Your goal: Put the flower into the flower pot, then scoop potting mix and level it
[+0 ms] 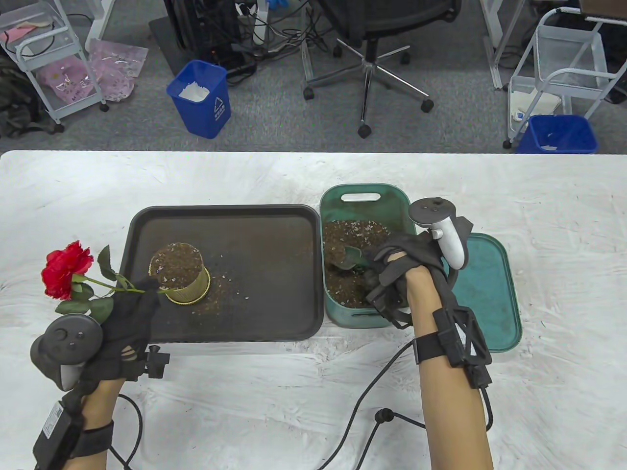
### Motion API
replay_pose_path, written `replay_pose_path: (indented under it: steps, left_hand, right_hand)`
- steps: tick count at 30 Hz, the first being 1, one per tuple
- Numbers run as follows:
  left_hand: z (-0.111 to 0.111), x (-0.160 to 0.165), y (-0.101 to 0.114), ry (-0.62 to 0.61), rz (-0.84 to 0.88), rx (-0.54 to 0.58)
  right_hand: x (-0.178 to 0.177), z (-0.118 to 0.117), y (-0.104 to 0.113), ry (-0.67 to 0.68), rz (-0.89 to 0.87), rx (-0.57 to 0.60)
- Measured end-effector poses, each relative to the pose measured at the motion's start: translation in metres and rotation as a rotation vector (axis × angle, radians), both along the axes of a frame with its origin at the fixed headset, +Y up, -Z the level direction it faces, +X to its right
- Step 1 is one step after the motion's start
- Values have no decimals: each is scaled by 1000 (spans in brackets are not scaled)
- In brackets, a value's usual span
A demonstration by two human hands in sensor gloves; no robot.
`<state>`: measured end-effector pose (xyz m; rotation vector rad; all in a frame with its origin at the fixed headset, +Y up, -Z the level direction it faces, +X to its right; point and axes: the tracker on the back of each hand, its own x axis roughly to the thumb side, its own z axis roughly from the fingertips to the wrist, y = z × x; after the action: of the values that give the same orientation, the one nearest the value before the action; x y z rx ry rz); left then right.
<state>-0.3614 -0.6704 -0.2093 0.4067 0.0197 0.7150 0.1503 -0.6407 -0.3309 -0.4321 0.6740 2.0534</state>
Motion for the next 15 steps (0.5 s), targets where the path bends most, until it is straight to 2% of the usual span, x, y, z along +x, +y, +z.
replay_pose_path:
  steps: [7,15]
  left_hand:
    - [0,-1,-1,1,6,-2]
    - [0,-1,-1,-1,7,-1]
  right_hand:
    - [10,22,9,-140,-142,120]
    - [4,68,-5,-278,-377,256]
